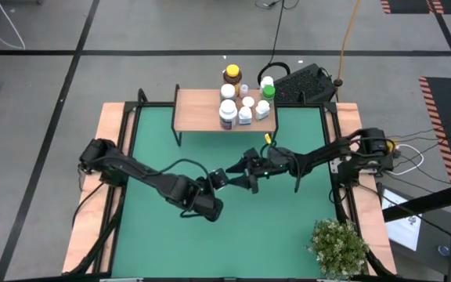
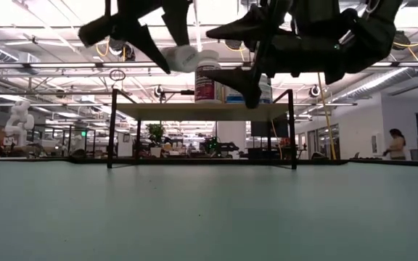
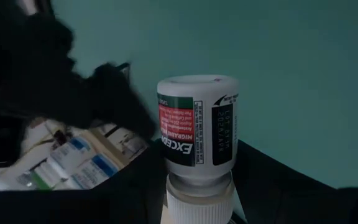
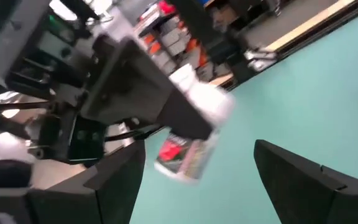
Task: Pick and place medicine bottles onto shelf by color
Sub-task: Put the small white medicine bottle on the shelf
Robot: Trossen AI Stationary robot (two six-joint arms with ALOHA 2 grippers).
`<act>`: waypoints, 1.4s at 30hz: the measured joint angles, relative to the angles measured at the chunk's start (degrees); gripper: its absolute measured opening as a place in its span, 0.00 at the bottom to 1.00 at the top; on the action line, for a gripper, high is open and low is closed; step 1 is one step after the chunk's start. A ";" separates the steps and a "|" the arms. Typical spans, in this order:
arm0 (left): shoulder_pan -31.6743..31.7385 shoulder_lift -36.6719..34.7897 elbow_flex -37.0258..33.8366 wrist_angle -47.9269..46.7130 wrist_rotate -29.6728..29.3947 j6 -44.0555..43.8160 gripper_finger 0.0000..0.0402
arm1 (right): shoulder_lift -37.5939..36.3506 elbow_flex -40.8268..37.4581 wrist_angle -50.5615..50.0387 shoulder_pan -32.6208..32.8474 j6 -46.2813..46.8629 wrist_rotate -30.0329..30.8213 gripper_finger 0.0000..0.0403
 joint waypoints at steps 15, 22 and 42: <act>0.34 0.00 -1.93 5.45 -1.95 0.96 0.40 | 5.98 5.62 -2.65 0.80 2.40 -2.50 0.73; 0.61 0.00 -1.91 5.47 -1.99 0.76 0.40 | 5.98 5.62 -3.18 0.64 2.30 -7.04 0.57; 2.22 -2.01 -1.86 4.15 -1.19 -13.29 0.51 | 5.91 5.44 -2.80 0.06 -6.78 -8.19 0.40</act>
